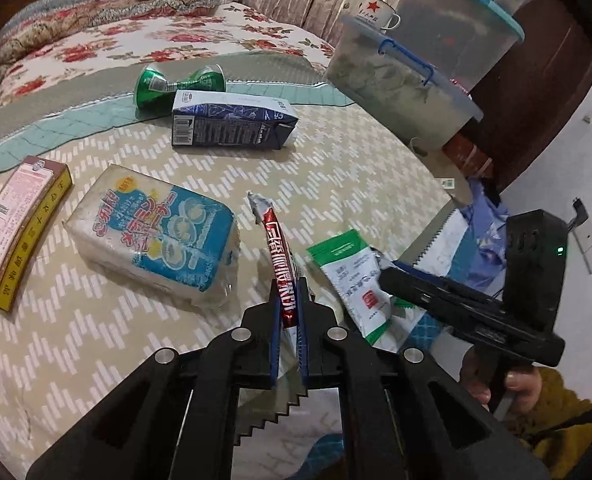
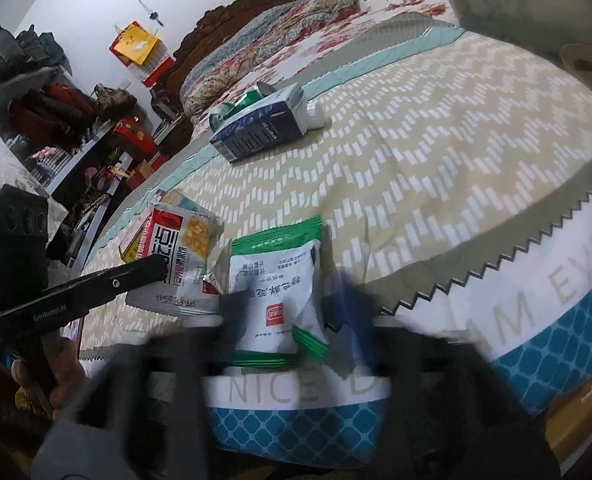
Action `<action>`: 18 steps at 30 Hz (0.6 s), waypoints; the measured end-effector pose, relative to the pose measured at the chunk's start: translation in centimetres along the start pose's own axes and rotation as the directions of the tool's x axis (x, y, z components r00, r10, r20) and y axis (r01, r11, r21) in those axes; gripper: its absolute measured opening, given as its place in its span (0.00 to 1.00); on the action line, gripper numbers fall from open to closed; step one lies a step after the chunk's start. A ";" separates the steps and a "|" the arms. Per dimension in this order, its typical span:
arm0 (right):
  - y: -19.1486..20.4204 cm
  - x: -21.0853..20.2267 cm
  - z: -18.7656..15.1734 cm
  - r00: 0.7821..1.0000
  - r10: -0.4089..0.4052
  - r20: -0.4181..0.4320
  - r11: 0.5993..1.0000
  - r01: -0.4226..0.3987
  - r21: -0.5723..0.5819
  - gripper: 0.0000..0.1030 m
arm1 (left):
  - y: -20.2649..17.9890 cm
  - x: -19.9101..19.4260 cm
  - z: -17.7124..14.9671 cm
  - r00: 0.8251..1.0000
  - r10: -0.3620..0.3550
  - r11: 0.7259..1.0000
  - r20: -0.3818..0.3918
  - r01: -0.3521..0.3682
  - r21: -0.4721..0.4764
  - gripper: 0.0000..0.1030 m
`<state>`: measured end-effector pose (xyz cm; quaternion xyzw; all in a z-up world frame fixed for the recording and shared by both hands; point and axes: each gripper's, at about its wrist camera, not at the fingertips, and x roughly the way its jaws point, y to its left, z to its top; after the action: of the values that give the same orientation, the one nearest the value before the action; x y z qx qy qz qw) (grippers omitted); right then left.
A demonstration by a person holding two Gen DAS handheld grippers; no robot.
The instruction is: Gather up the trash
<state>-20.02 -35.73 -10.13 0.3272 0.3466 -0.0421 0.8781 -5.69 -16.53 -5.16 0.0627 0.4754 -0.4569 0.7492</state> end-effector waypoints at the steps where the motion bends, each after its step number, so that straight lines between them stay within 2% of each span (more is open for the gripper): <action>1: 0.2 -0.2 0.0 1.000 -0.003 0.017 1.000 0.003 -0.010 0.70 | 0.0 0.0 -0.1 1.000 -0.002 1.000 -0.001 0.002 -0.002 0.05; 12: 1.2 0.4 -0.6 0.999 -0.038 -0.011 0.994 0.037 -0.102 0.71 | 0.3 1.4 -0.6 0.999 -0.021 0.999 -0.050 0.019 -0.035 0.16; 18: 2.5 0.8 -1.1 0.997 -0.078 -0.012 0.978 0.075 -0.193 0.73 | -0.1 2.1 -0.7 0.998 -0.019 0.999 -0.066 0.017 -0.032 0.16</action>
<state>-19.29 -33.00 -9.87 0.2278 0.3701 -0.0390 0.8998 -5.92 -17.50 -7.12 0.0616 0.5075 -0.4538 0.7299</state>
